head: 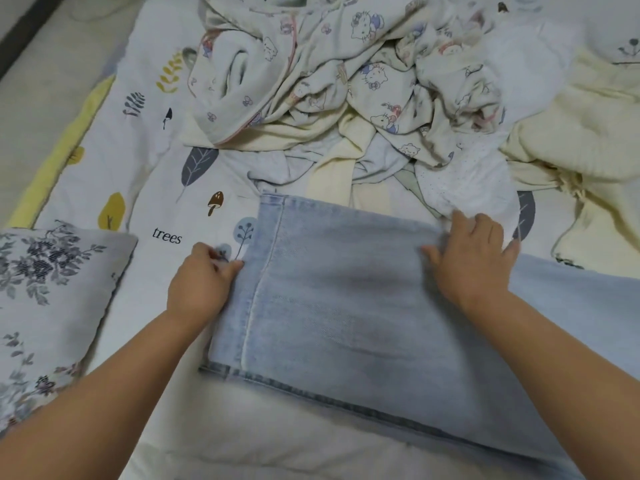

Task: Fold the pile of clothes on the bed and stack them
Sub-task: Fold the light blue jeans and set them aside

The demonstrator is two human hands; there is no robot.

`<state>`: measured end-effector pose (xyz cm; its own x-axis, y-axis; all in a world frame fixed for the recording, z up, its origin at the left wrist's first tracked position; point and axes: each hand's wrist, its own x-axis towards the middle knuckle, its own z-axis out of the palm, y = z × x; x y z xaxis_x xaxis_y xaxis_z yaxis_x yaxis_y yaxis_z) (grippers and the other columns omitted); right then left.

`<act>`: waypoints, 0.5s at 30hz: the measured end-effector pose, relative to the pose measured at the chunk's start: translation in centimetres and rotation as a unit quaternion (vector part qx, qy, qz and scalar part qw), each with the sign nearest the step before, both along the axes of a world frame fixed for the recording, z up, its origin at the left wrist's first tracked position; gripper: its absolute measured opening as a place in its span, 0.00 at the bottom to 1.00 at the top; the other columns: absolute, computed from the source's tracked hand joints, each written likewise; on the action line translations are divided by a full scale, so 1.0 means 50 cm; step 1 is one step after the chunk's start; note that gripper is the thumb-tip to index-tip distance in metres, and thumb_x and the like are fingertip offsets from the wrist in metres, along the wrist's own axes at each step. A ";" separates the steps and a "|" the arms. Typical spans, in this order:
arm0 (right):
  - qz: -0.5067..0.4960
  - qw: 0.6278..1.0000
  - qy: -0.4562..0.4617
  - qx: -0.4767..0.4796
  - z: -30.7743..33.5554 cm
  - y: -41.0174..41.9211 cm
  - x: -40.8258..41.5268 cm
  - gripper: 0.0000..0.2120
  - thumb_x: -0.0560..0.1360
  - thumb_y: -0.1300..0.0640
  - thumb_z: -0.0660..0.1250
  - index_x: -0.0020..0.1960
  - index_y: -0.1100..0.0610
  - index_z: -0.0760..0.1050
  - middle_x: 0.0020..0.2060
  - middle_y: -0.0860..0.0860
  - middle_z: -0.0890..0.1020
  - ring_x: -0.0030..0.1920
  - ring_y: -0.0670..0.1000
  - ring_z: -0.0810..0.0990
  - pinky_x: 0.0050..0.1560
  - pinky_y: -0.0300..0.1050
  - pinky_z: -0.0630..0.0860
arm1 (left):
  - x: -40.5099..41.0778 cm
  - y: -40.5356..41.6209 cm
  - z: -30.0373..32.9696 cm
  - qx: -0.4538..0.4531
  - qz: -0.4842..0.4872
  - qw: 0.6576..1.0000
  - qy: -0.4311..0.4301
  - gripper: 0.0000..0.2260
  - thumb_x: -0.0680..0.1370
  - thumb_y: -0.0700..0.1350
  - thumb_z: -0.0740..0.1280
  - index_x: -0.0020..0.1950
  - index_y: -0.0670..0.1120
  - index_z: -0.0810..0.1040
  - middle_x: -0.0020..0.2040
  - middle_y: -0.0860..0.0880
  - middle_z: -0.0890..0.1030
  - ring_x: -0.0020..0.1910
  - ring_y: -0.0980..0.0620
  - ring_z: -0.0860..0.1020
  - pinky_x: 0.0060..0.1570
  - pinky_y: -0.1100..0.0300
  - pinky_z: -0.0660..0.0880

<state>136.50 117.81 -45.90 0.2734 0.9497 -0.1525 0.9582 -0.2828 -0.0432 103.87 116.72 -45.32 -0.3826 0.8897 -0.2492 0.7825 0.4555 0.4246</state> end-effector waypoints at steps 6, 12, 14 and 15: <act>0.177 0.981 0.069 0.027 0.019 -0.243 -0.049 0.31 0.59 0.51 0.80 0.57 0.64 0.78 0.58 0.66 0.76 0.57 0.66 0.77 0.57 0.66 0.71 | -0.024 -0.123 0.003 -0.110 -0.009 0.992 -0.068 0.20 0.76 0.61 0.61 0.43 0.43 0.70 0.38 0.48 0.76 0.37 0.49 0.74 0.33 0.56 0.65; 0.248 0.965 0.036 -0.071 0.003 -0.337 -0.091 0.27 0.44 0.47 0.84 0.39 0.58 0.82 0.47 0.62 0.83 0.47 0.64 0.83 0.41 0.61 0.80 | -0.016 -0.158 0.017 -0.098 -0.037 0.979 -0.172 0.13 0.77 0.47 0.66 0.35 0.42 0.71 0.32 0.48 0.73 0.33 0.49 0.71 0.32 0.58 0.63; 0.241 0.968 0.043 -0.055 0.006 -0.330 -0.106 0.19 0.48 0.55 0.85 0.33 0.59 0.80 0.43 0.62 0.84 0.40 0.63 0.84 0.37 0.53 0.81 | -0.013 -0.163 0.023 -0.102 -0.028 0.971 -0.214 0.07 0.78 0.44 0.65 0.42 0.42 0.77 0.37 0.48 0.79 0.36 0.51 0.75 0.35 0.61 0.68; 0.236 0.969 0.069 -0.037 0.010 -0.327 -0.114 0.17 0.49 0.59 0.85 0.30 0.60 0.79 0.39 0.60 0.84 0.36 0.60 0.83 0.34 0.47 0.80 | -0.015 -0.165 0.025 -0.098 -0.026 0.971 -0.216 0.07 0.79 0.43 0.64 0.45 0.41 0.78 0.39 0.47 0.79 0.37 0.51 0.76 0.36 0.61 0.69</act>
<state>130.79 101.45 -45.38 -0.2163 0.9491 -0.2290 0.9682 0.1782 -0.1757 103.14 108.45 -44.06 -0.1615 0.8237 -0.5436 0.5746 0.5263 0.6267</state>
